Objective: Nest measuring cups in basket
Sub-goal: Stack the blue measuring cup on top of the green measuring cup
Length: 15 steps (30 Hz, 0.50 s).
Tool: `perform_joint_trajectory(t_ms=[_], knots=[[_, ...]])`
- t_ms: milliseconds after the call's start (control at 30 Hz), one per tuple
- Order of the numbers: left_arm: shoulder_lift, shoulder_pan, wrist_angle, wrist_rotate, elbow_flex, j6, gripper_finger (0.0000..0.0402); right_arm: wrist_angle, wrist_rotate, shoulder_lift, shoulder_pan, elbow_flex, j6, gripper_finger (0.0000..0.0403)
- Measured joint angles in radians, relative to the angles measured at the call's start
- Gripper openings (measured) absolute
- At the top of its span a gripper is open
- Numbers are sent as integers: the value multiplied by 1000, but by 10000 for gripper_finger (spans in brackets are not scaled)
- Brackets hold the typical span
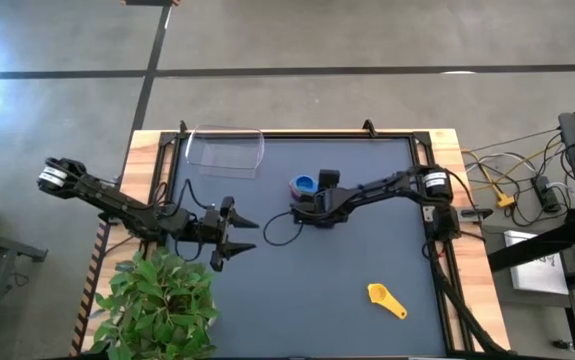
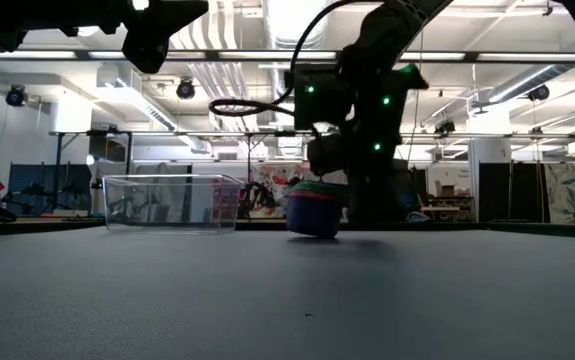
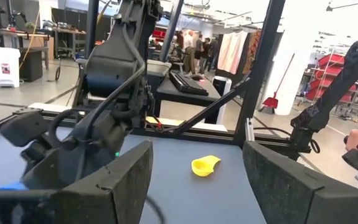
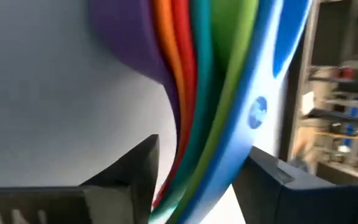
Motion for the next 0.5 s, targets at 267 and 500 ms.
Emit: perform_joint_trajectory(t_ms=[267, 500], knots=[[0, 0, 0, -1, 0, 0, 233, -54, -55, -44, 42, 0, 63, 228], [0, 0, 0, -2, 0, -8, 233, -96, -119, -59, 80, 4, 124, 274]])
